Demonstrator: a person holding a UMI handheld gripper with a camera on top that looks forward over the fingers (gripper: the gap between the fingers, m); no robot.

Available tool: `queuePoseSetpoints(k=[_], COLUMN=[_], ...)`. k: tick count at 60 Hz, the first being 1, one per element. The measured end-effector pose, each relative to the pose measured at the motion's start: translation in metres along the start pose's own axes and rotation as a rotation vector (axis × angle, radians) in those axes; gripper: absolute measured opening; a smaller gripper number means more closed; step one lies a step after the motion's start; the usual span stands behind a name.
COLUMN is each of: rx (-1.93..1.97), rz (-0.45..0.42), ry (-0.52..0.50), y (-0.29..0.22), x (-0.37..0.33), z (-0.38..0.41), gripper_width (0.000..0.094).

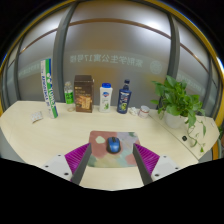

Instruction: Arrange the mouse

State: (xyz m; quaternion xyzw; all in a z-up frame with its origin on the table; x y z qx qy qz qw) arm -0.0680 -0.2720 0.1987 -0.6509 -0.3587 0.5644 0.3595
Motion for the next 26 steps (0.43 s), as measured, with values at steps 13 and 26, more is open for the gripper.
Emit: queuePoseSetpoints(k=[13, 26], rx=[-0.014, -0.012], rz=[-0.021, -0.033], ry=[0.016, 0.03], y=[0.005, 0.009], x=[-0.065, -0.089], z=[0.015, 0.017], gripper_width=[0.0852, 0.0856])
Point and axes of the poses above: the point between the fingertips, and its own axes, seen from behind it with the camera up: z to the left, y down, x forward, the way the camera looks, the point moved 7 cm from there along -x, backward, against the way the camera looks, and after that the axes turned 5 degrees about -z, right-handed, at the moved point
